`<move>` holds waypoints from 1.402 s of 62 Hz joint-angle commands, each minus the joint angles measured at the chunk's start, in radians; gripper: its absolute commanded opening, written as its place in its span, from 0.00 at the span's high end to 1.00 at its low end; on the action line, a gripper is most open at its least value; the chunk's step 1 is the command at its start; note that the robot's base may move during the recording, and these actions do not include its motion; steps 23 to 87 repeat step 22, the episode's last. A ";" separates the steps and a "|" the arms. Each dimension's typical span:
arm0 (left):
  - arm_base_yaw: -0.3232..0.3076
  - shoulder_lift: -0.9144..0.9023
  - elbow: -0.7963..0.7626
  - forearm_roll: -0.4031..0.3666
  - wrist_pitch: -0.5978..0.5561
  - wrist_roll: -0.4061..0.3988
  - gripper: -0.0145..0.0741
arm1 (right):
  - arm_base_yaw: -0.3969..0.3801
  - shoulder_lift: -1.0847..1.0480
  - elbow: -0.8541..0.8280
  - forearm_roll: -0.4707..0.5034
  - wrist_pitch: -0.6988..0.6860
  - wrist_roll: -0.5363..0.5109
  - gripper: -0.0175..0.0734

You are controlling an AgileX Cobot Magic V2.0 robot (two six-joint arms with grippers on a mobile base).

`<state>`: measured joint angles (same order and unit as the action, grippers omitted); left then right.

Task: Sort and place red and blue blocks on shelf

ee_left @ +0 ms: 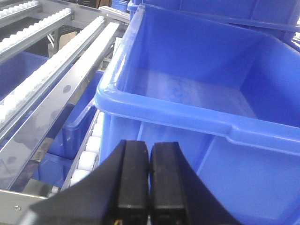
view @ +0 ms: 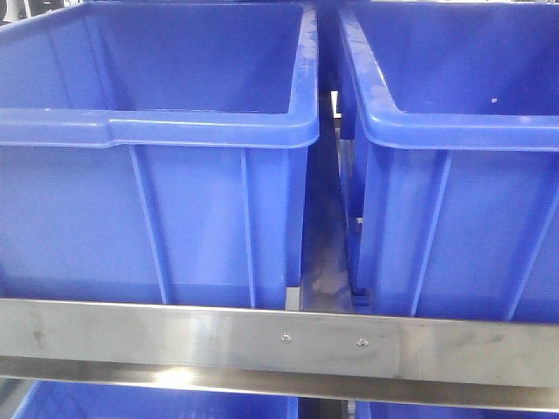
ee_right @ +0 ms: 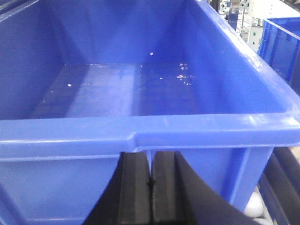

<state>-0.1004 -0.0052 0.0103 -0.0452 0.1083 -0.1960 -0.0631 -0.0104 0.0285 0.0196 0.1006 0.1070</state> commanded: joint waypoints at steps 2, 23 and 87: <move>0.001 -0.020 0.023 0.000 -0.091 -0.005 0.69 | -0.007 -0.019 -0.020 -0.014 -0.094 -0.008 0.74; 0.001 -0.020 0.023 0.000 -0.091 -0.005 0.69 | -0.007 -0.019 -0.020 -0.014 -0.094 -0.008 0.74; 0.001 -0.020 0.023 0.000 -0.091 -0.005 0.69 | -0.007 -0.019 -0.020 -0.014 -0.094 -0.008 0.74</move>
